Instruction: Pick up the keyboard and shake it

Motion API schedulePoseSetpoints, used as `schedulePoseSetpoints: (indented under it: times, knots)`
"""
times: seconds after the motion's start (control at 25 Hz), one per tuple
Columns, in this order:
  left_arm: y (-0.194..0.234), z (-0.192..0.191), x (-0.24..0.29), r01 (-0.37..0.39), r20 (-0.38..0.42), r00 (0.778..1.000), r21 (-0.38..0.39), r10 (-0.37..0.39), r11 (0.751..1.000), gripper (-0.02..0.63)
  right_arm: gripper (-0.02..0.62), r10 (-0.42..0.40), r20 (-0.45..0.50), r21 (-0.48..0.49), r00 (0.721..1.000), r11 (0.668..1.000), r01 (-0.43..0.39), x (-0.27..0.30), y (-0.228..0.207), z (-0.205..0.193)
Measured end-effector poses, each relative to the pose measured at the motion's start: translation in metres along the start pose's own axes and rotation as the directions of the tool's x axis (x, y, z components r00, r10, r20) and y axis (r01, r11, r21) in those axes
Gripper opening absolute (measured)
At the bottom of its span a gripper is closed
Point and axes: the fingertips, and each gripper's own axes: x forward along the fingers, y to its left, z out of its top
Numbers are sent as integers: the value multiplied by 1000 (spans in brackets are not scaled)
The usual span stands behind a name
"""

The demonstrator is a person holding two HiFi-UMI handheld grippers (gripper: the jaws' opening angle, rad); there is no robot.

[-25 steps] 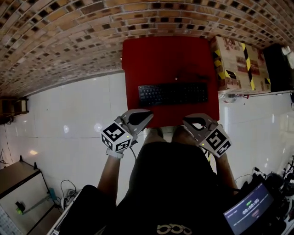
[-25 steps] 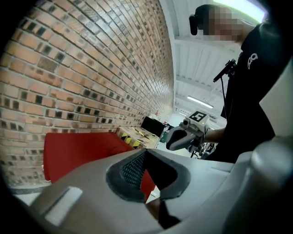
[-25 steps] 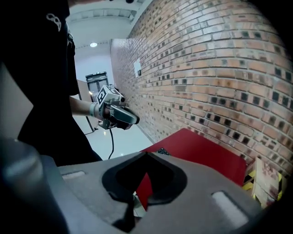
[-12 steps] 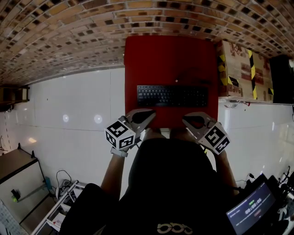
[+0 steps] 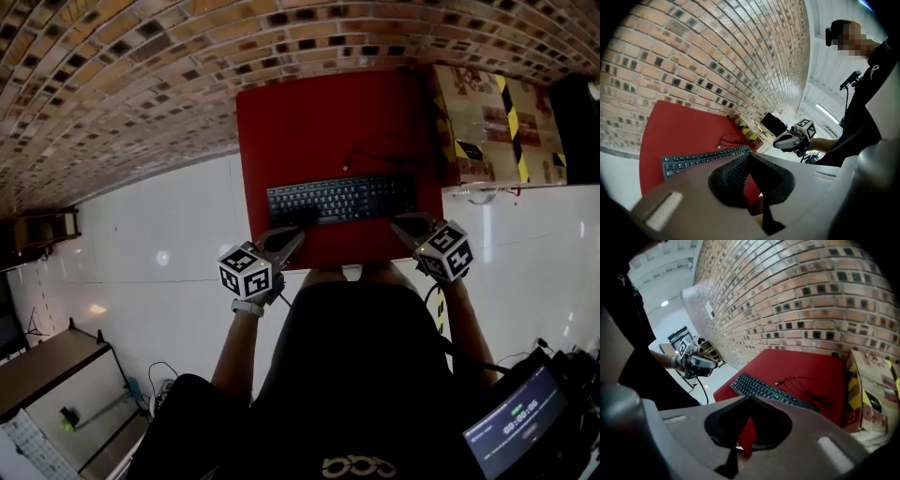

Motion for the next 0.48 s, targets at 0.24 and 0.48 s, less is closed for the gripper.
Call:
schedulePoseSetpoints:
  times: [0.24,0.48]
  knots:
    - [51,-17,5,-86,-60,995,-67,82,994,12,102,-37,-52,223,998,974,48,18,-60,-47]
    - [108,-39,4,-172,-112,982,-175,154,969,68,191,-124,-110,332,986,931,154,36,-114,-75]
